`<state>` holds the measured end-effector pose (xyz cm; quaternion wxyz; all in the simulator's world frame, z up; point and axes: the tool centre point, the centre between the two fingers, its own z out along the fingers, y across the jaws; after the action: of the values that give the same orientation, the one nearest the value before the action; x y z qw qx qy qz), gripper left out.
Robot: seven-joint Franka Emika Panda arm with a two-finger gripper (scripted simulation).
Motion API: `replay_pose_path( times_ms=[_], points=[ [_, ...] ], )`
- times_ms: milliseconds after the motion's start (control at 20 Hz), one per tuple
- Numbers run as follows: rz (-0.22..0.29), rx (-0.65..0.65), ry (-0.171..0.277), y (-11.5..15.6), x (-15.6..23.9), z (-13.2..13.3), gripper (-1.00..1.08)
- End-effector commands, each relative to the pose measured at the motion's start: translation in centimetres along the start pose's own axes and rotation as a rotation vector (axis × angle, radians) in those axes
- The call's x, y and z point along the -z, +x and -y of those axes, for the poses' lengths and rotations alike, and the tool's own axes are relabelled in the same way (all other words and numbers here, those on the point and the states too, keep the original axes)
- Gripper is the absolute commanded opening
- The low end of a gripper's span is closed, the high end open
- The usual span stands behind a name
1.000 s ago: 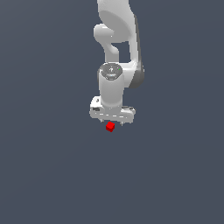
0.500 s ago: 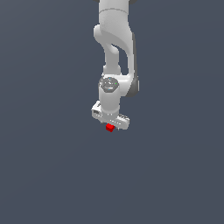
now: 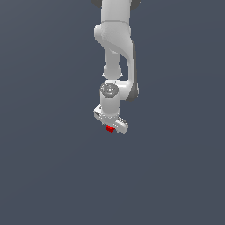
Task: Pick up the red cube and move it to a goal position.
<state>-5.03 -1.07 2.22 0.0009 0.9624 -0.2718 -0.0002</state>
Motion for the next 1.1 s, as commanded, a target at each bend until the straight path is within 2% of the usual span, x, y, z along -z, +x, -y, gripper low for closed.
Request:
replay_pose_path(
  times_ms=[0,50,700,1050],
  points=[
    [-0.001,-0.009,0.001,0.0,-0.2,0.0,1.0],
    [-0.001,-0.009,0.001,0.0,-0.2,0.0,-1.0],
    [-0.001,-0.009,0.001,0.0,0.1,0.0,-1.0],
    [-0.001,-0.009,0.001,0.1,2.5,-0.2,-1.0]
  ],
)
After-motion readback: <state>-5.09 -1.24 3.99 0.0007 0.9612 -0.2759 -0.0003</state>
